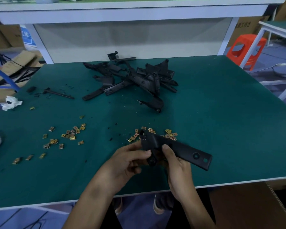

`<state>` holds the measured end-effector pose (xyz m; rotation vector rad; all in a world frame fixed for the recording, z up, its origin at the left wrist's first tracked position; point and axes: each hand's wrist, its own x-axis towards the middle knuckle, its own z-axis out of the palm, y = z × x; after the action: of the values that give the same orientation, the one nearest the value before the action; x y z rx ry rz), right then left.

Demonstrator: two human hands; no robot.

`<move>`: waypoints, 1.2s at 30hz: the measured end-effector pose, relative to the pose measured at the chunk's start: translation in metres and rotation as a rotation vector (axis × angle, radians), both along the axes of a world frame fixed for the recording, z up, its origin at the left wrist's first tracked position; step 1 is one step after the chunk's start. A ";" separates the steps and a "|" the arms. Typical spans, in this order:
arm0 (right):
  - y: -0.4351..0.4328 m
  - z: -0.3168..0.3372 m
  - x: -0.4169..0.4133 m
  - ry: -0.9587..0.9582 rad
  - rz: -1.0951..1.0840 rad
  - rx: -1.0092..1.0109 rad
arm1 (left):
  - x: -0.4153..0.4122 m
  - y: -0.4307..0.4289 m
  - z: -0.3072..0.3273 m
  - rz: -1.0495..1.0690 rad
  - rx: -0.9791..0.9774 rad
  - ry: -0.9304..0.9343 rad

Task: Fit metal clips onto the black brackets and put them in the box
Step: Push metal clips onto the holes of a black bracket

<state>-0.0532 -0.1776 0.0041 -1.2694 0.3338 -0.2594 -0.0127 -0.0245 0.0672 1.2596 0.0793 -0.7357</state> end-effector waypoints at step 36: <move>-0.009 0.026 0.004 -0.046 -0.008 0.556 | 0.021 -0.027 0.001 0.177 -0.061 -0.254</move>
<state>-0.0495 -0.1869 0.0301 -0.7140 0.3420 -0.1840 0.0084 -0.0512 0.0677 1.2601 -0.0380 -0.4192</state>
